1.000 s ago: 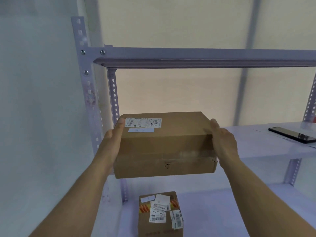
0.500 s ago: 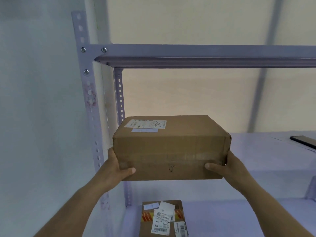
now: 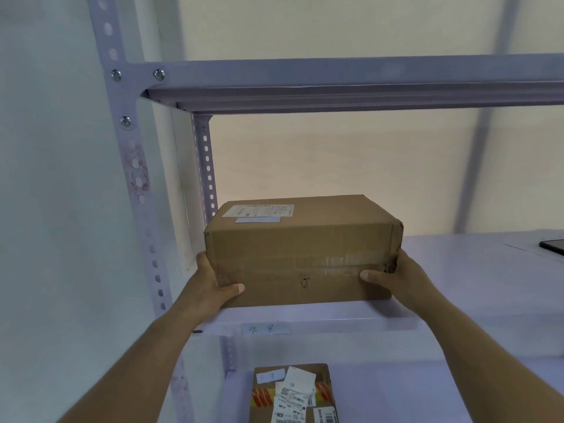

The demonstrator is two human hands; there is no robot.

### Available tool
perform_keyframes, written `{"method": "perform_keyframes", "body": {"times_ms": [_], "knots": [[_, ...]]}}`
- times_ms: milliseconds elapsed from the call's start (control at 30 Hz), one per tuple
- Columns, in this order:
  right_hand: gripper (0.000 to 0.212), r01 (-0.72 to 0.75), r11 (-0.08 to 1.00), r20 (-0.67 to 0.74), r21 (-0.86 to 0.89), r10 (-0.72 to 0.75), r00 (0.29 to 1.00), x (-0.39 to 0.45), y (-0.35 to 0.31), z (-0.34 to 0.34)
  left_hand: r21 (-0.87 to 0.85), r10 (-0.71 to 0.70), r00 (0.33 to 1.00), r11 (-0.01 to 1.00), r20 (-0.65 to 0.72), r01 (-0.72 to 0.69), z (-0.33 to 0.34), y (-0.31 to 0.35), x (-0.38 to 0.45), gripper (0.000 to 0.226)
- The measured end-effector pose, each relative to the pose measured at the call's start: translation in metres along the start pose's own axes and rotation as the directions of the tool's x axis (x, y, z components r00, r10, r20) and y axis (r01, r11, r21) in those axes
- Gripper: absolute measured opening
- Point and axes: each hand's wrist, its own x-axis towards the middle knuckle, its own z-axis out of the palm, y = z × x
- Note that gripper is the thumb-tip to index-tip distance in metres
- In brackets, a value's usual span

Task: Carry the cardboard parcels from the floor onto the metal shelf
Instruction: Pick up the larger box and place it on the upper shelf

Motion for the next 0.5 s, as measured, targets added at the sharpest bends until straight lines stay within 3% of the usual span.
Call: {"method": "perform_keyframes", "body": {"times_ms": [500], "knots": [[0.072, -0.022, 1.000, 0.031, 0.021, 0.021, 0.999, 0.0104, 0.0053, -0.0012, -0.066, -0.001, 1.000, 0.998, 0.021, 0.002, 0.0006, -0.0013, 0.0048, 0.094]]}}
